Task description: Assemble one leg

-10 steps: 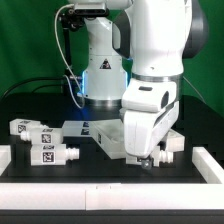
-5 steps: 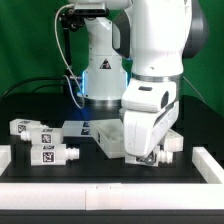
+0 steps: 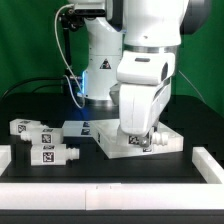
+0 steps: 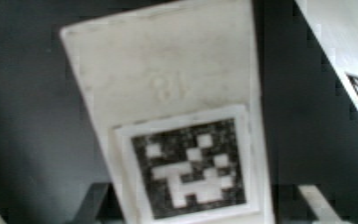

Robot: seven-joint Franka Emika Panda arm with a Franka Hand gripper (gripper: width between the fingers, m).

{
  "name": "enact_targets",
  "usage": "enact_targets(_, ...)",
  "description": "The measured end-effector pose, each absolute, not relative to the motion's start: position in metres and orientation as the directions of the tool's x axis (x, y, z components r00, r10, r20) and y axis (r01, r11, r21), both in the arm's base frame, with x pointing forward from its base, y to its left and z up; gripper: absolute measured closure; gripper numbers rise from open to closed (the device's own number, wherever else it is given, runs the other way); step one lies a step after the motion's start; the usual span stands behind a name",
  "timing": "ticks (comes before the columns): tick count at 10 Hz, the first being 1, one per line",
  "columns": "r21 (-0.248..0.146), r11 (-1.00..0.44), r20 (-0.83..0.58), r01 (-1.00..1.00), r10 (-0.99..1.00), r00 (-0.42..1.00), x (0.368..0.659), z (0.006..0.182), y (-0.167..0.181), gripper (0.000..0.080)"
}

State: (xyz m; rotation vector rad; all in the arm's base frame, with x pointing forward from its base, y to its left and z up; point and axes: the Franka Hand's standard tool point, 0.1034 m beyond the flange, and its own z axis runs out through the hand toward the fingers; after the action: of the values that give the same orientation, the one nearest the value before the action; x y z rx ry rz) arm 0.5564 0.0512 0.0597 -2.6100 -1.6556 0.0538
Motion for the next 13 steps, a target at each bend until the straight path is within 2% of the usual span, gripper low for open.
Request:
enact_targets(3,-0.053,-0.493,0.019,0.868,0.869,0.495,0.524,0.056,0.106,0.0506)
enact_targets(9,-0.055,-0.476,0.016,0.878,0.878,0.478,0.524,0.055,0.101,0.0537)
enact_targets(10,-0.052,-0.47,0.018,0.881,0.882,0.472,0.527,0.056,0.099,0.0453)
enact_targets(11,-0.037,-0.47,0.025,0.882,0.882,0.471,0.538,0.059,0.094,0.027)
enact_targets(12,-0.026,-0.464,0.03,0.886,0.885,0.464,0.553,0.062,0.085,0.0188)
enact_targets(13,-0.006,-0.458,0.045,0.889,0.888,0.457,0.57,0.061,0.077,0.0188)
